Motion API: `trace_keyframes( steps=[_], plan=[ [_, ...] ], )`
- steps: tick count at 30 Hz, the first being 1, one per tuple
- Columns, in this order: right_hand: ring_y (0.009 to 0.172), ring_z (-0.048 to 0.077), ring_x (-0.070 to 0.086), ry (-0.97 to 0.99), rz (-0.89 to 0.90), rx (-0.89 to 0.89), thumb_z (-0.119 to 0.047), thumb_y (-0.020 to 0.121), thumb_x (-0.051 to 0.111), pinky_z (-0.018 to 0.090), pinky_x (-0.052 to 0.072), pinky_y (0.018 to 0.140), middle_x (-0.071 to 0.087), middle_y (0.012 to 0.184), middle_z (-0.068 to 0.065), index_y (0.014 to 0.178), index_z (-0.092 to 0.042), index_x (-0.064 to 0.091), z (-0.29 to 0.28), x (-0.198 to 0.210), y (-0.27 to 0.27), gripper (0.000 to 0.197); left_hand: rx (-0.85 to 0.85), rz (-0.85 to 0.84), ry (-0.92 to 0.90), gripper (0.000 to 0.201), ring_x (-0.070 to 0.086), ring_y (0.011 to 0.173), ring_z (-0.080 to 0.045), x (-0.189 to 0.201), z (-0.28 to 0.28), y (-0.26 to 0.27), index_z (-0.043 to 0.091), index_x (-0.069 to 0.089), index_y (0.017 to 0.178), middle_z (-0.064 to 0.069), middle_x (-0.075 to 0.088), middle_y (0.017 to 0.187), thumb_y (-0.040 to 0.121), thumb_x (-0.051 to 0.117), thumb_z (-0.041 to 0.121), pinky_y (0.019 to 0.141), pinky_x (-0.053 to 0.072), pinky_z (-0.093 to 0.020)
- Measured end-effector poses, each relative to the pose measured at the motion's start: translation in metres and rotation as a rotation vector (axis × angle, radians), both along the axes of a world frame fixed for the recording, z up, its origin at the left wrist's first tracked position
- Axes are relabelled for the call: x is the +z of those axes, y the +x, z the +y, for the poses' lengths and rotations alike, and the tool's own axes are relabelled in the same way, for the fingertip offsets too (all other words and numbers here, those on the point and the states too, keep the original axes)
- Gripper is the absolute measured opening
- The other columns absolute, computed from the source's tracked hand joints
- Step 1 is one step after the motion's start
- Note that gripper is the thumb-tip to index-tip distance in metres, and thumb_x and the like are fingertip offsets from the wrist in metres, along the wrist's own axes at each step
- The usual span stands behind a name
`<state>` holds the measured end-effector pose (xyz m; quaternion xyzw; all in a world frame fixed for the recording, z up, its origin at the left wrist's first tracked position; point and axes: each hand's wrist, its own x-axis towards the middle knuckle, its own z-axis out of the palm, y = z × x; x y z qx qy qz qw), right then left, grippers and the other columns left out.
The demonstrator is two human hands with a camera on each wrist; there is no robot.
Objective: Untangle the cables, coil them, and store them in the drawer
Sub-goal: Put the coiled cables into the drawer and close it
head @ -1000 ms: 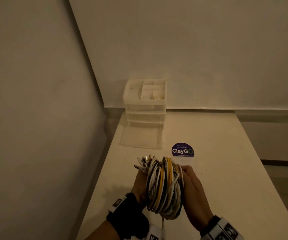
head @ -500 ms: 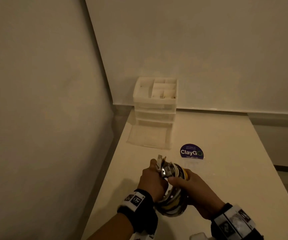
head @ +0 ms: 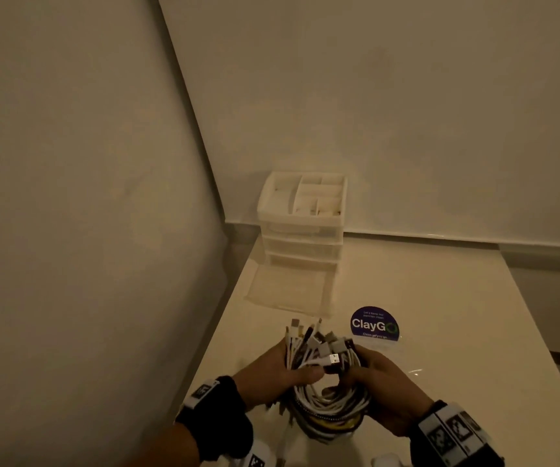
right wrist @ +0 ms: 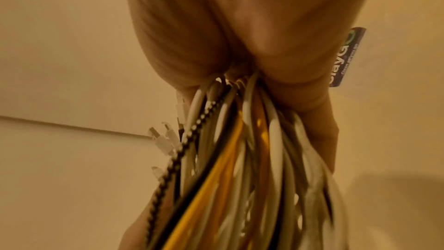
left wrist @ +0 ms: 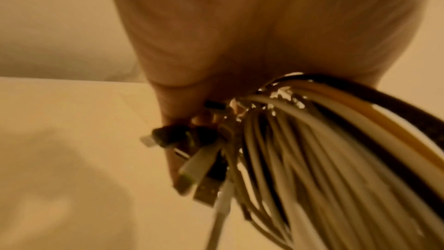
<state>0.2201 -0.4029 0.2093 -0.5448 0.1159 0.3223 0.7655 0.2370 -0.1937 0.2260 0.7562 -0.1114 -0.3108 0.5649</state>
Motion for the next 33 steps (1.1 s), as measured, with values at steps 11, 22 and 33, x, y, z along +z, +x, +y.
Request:
trace_keyframes(
  steps=[11,22,33],
  plan=[
    [0.083,0.04,0.064,-0.185,-0.015,-0.053,0.003,0.083,0.058,0.052,0.056,0.081,0.063,0.113,0.034,0.116,-0.005,0.063,0.037,0.013,0.112,0.034,0.159,0.014,-0.043,0.029,0.066,0.096,-0.004,-0.01,0.028,0.101,0.023,0.061,0.122,0.011,0.072,0.104,0.094,0.06,0.026,0.084,0.05,-0.022],
    [0.086,0.023,0.065,-0.375,-0.069,-0.501,-0.024,0.097,0.055,0.034,0.054,0.073,0.07,0.096,0.009,0.102,-0.014,0.067,0.078,-0.027,0.238,0.016,0.576,0.247,-0.227,0.059,0.067,0.102,-0.028,-0.096,0.011,0.248,0.017,0.057,0.124,-0.01,0.066,0.121,0.072,0.078,0.037,0.084,0.057,-0.045],
    [0.117,0.034,0.057,-0.761,-0.052,-0.15,-0.006,0.091,0.05,0.032,0.047,0.094,0.061,0.124,0.019,0.11,-0.006,0.066,0.065,-0.096,0.299,0.025,0.686,0.571,-0.24,0.032,0.066,0.1,-0.042,-0.144,0.011,0.295,0.004,0.068,0.113,-0.021,0.07,0.109,0.083,0.068,0.014,0.094,0.047,-0.061]
  ],
)
